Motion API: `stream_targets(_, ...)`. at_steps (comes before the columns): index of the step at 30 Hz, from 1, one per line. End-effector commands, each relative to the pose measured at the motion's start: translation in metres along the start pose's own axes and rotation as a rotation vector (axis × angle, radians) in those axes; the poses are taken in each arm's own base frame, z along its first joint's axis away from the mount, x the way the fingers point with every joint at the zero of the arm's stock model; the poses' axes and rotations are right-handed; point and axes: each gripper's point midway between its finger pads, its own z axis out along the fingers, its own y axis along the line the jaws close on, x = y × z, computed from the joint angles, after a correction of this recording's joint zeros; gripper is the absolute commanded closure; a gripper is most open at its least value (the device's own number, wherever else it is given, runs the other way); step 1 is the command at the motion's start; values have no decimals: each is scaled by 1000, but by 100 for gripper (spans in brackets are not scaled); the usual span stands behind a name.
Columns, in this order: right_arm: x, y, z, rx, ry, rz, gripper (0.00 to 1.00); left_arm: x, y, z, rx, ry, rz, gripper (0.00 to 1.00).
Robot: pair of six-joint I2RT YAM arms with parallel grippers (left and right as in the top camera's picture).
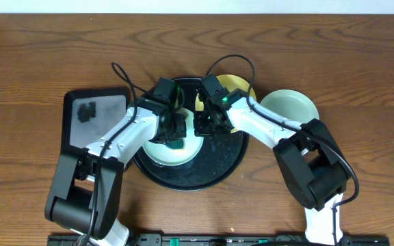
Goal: Clean dirty plates on tray and stack at the side
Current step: 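Scrub the second mint plate with the sponge in the left gripper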
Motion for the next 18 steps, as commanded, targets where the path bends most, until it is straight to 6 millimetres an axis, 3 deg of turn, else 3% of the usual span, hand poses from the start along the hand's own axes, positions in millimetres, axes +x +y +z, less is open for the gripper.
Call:
stream_targets(1, 9, -20, 21, 72, 38, 7, 99, -13, 62, -8, -332, -114, -140, 93)
stream_targets(9, 11, -21, 21, 76, 44, 8, 99, -30, 66, -42, -399, -122, -142, 93)
stream_targets(18, 13, -20, 21, 71, 54, -27, 99, -57, 60, -100, -316, -81, -139, 93)
